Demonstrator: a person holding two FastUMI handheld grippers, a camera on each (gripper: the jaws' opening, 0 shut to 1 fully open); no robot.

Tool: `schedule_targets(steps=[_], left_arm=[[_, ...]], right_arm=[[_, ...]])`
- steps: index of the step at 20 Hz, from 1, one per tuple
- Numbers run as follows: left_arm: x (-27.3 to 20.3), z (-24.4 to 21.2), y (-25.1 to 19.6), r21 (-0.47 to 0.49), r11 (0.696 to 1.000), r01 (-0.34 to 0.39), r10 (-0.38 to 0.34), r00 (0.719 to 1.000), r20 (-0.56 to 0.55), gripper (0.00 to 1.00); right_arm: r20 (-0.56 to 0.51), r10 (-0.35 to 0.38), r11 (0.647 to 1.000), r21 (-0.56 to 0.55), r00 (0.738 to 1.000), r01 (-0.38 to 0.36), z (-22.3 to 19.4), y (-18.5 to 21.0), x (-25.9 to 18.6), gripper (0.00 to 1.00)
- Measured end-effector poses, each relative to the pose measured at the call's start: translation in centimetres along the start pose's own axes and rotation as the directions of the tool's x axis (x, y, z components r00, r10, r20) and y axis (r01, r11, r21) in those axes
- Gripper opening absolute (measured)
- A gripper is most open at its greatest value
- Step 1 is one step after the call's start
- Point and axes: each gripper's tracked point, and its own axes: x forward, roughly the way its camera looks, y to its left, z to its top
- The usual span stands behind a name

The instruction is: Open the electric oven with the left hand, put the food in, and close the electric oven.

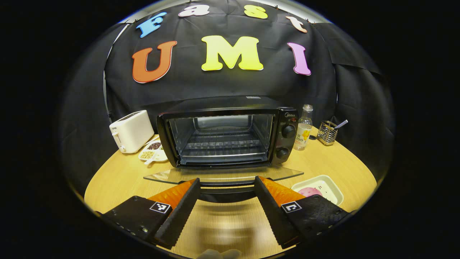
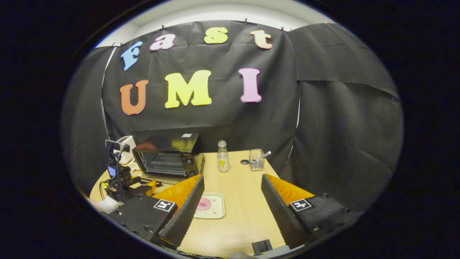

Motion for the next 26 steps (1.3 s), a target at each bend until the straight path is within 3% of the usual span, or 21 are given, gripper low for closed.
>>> schedule_targets(steps=[4, 16, 21, 26], left_arm=[[-0.1, -2.3, -0.1, -0.007, 1.0, 0.0, -0.001, 0.999, -0.049, 0.95], [1.0, -7.2, -0.3, -0.059, 0.998, -0.001, -0.012, 0.978, -0.207, 0.96], [1.4, -7.2, -0.3, -0.053, 0.999, 0.0, -0.011, 0.974, -0.224, 0.96], [0.6, -6.7, 0.4, -0.044, 0.999, -0.004, -0.005, 0.982, -0.191, 0.96]], right_arm=[[-0.012, -0.008, 1.0, 0.0, 1.0, 0.008, -0.6, -0.5, -0.6, 0.96], [-0.045, -0.002, 1.0, -0.003, 0.999, 0.002, -1.9, -0.1, -1.1, 1.0], [-0.065, 0.003, 1.0, 0.005, 0.998, -0.003, -2.6, 0.0, -0.3, 0.96], [-0.132, 0.041, 0.999, -0.003, 0.99, -0.042, -5.3, 0.1, 2.9, 1.0]])
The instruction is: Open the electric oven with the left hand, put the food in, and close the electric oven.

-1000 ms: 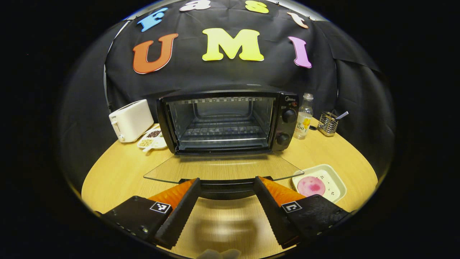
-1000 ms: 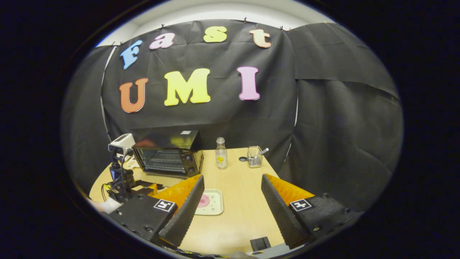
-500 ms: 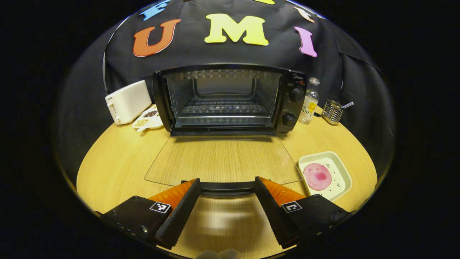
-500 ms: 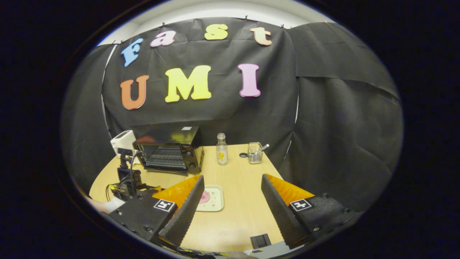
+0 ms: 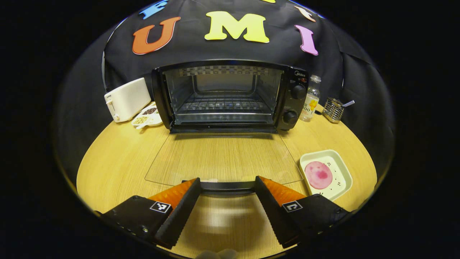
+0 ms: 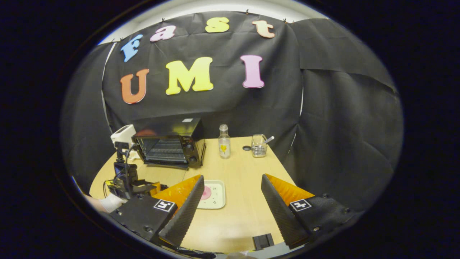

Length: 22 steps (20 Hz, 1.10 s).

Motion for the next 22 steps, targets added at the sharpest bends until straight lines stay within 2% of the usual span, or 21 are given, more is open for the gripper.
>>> schedule_targets(steps=[1, 3, 6, 7, 9, 12, 13, 16, 17, 18, 19, 20, 21, 22], left_arm=[[-0.3, 0.0, 0.4, -0.002, 1.0, -0.004, 0.004, 1.0, 0.007, 1.0], [-1.6, 0.4, 1.4, -0.009, 1.0, -0.023, 0.023, 0.999, 0.03, 0.97], [-4.9, 1.7, 3.3, -0.004, 0.998, -0.055, 0.055, 0.994, 0.095, 0.97], [-6.0, 2.1, 3.8, 0.002, 0.998, -0.064, 0.064, 0.992, 0.111, 0.97], [-8.9, 3.0, 4.9, -0.001, 0.995, -0.098, 0.097, 0.986, 0.138, 0.97], [-13.1, 4.4, 5.9, -0.028, 0.987, -0.158, 0.16, 0.974, 0.161, 0.97], [-14.4, 4.9, 6.2, -0.031, 0.983, -0.181, 0.184, 0.969, 0.164, 0.97], [-17.8, 7.1, 5.7, -0.047, 0.97, -0.238, 0.243, 0.95, 0.197, 0.97], [-18.7, 7.8, 5.2, -0.059, 0.967, -0.249, 0.256, 0.944, 0.207, 0.97], [-19.5, 8.6, 4.7, -0.073, 0.964, -0.255, 0.265, 0.94, 0.217, 0.97], [-20.0, 9.3, 4.1, -0.087, 0.963, -0.257, 0.27, 0.935, 0.229, 0.97], [-20.3, 10.0, 3.5, -0.099, 0.962, -0.254, 0.271, 0.932, 0.239, 0.97], [-20.5, 10.7, 2.8, -0.107, 0.963, -0.248, 0.267, 0.931, 0.247, 0.97], [-20.4, 11.3, 2.1, -0.112, 0.966, -0.235, 0.257, 0.932, 0.257, 0.97]], right_arm=[[-0.028, 0.026, 1.0, -0.004, 0.999, -0.026, -0.7, 0.2, 1.1, 1.0], [-0.109, 0.068, 0.998, -0.009, 0.992, -0.069, -3.1, 0.2, 3.8, 1.0], [-0.234, 0.138, 0.99, 0.058, 0.962, -0.128, -6.6, 0.2, 8.3, 0.97], [-0.284, 0.168, 0.985, 0.086, 0.944, -0.15, -8.0, 0.4, 9.7, 0.9], [-0.367, 0.221, 0.973, 0.142, 0.903, -0.181, -10.6, 0.8, 12.9, 0.84], [-0.444, 0.293, 0.953, 0.207, 0.847, -0.222, -13.0, 1.2, 17.0, 0.76], [-0.465, 0.307, 0.949, 0.22, 0.83, -0.227, -13.6, 1.3, 18.4, 0.69], [-0.533, 0.367, 0.928, 0.268, 0.762, -0.26, -15.3, 2.3, 21.6, 0.59], [-0.558, 0.367, 0.928, 0.272, 0.744, -0.254, -15.9, 2.2, 22.5, 0.48], [-0.552, 0.388, 0.918, 0.297, 0.738, -0.262, -15.4, 2.6, 23.3, 0.54], [-0.562, 0.391, 0.917, 0.304, 0.729, -0.258, -15.2, 2.5, 24.1, 0.41], [-0.598, 0.366, 0.929, 0.281, 0.713, -0.242, -15.7, 2.0, 24.4, 0.41], [-0.61, 0.359, 0.933, 0.263, 0.706, -0.247, -15.4, 1.8, 24.4, 0.21], [-0.632, 0.359, 0.933, 0.252, 0.687, -0.256, -15.6, 1.8, 24.5, 0.17]])
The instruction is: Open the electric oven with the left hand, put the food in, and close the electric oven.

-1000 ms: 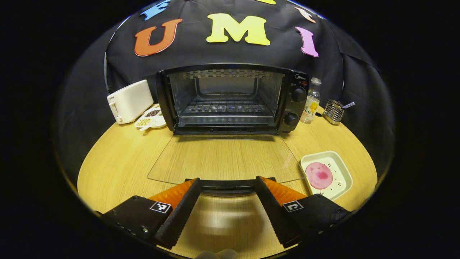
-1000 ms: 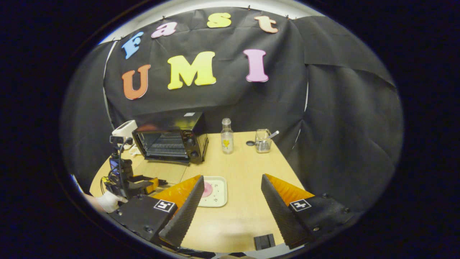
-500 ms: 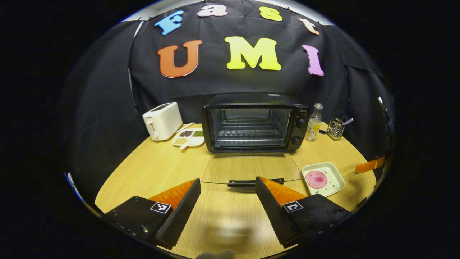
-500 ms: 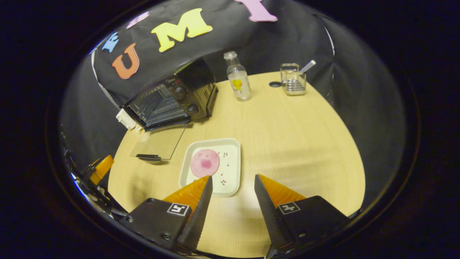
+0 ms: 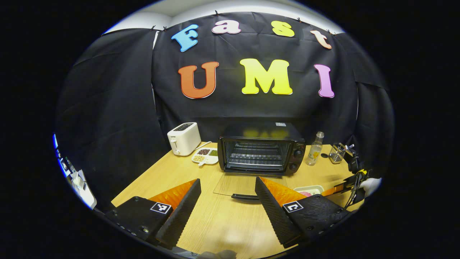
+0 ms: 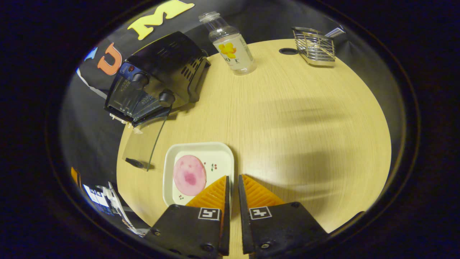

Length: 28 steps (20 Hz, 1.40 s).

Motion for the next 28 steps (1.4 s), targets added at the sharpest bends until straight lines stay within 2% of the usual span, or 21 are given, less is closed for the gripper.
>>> schedule_targets(steps=[2, 5, 8, 9, 11, 14, 16, 18, 21, 24, 26, 28], left_arm=[[0.3, 1.0, -1.6, -0.002, 1.0, 0.031, -0.031, 0.999, 0.015, 0.97], [0.8, 1.9, -4.0, 0.0, 0.995, 0.102, -0.102, 0.995, 0.02, 0.97], [1.7, 2.7, -5.2, 0.062, 0.984, 0.168, -0.169, 0.986, 0.015, 0.97], [2.2, 3.0, -5.3, 0.085, 0.977, 0.193, -0.195, 0.981, 0.008, 0.97], [3.1, 3.1, -5.9, 0.105, 0.961, 0.255, -0.255, 0.967, -0.007, 0.97], [5.1, 3.2, -5.8, 0.125, 0.94, 0.317, -0.318, 0.948, -0.009, 0.97], [5.8, 2.3, -5.3, 0.098, 0.932, 0.35, -0.35, 0.937, -0.02, 0.97], [5.8, 2.2, -4.4, 0.093, 0.927, 0.362, -0.363, 0.932, -0.013, 0.97], [5.2, 2.9, -2.4, 0.073, 0.935, 0.348, -0.352, 0.935, 0.043, 0.97], [4.4, 2.6, -0.3, 0.047, 0.946, 0.32, -0.323, 0.944, 0.068, 0.96], [4.0, 2.0, 1.0, 0.014, 0.954, 0.3, -0.3, 0.952, 0.064, 0.96], [3.6, 2.2, 2.1, 0.003, 0.96, 0.279, -0.278, 0.957, 0.079, 0.96]], right_arm=[[-0.035, -0.008, 0.999, -0.045, 0.999, 0.006, -0.3, 0.1, 0.1, 0.11], [-0.043, -0.015, 0.999, -0.049, 0.999, 0.013, -0.3, 0.2, 0.1, 0.04], [-0.029, 0.015, 0.998, 0.064, 0.999, -0.013, -0.5, 0.5, 0.0, 0.04], [0.008, 0.041, 0.993, 0.11, 0.999, -0.041, -0.3, 1.2, -0.3, 0.04], [0.067, 0.048, 0.985, 0.164, 0.997, -0.058, -0.4, 1.7, -1.7, 0.04], [0.152, 0.016, 0.977, 0.21, 0.988, -0.048, -0.2, 2.2, -4.6, 0.04], [0.2, 0.002, 0.967, 0.249, 0.98, -0.053, -0.2, 2.6, -6.6, 0.04], [0.229, 0.007, 0.959, 0.273, 0.973, -0.071, -0.6, 3.6, -8.0, 0.04], [0.264, 0.001, 0.97, 0.233, 0.964, -0.065, -0.6, 4.3, -9.3, 0.04], [0.264, 0.055, 0.965, 0.235, 0.963, -0.12, -1.3, 5.2, -9.2, 0.04], [0.213, 0.0, 0.968, 0.245, 0.977, -0.053, -1.7, 3.4, -7.9, 0.04], [0.154, -0.007, 0.968, 0.249, 0.988, -0.031, -1.9, 2.6, -6.6, 0.04]])
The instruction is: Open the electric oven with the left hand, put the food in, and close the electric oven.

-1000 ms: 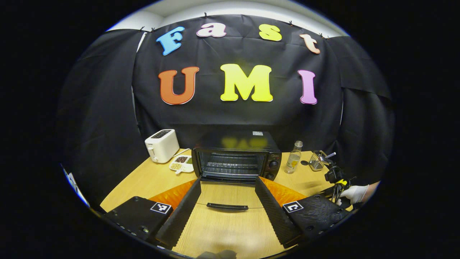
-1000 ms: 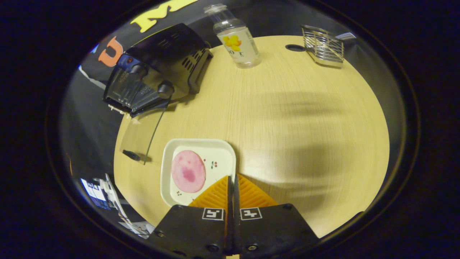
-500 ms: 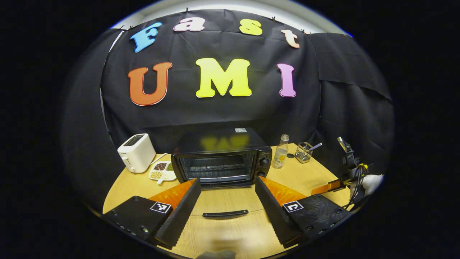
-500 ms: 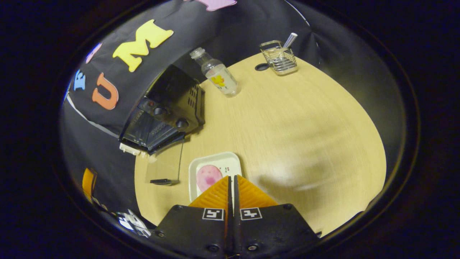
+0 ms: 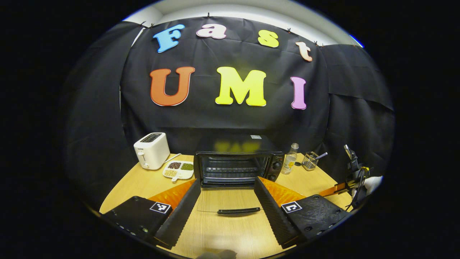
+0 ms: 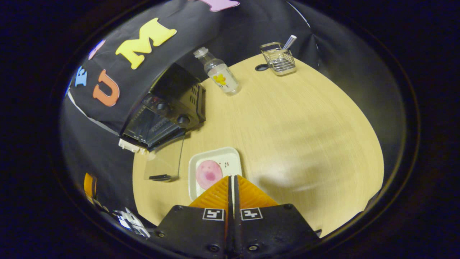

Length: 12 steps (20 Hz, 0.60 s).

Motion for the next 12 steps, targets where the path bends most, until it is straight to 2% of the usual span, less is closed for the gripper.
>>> schedule_targets(steps=[2, 5, 10, 12], left_arm=[[-0.6, 0.2, 0.8, 0.014, 1.0, -0.022, 0.022, 1.0, 0.009, 0.95], [-0.9, 0.1, 1.3, 0.025, 0.999, -0.033, 0.033, 0.999, 0.01, 0.95], [-0.7, 0.1, 0.8, 0.044, 0.999, -0.023, 0.022, 1.0, 0.004, 0.95], [-0.5, 0.0, 0.6, 0.033, 0.999, -0.013, 0.013, 1.0, 0.001, 0.95]], right_arm=[[-0.058, -0.005, 0.999, 0.039, 0.998, 0.008, -0.3, -0.1, 1.8, 0.12], [-0.143, -0.019, 0.999, 0.031, 0.99, 0.024, -0.9, -0.2, 3.9, 0.2], [-0.252, -0.09, 0.996, 0.003, 0.964, 0.094, -1.9, -1.0, 5.9, 0.2], [-0.272, -0.085, 0.995, 0.031, 0.958, 0.097, -2.1, -0.8, 6.2, 0.2]])
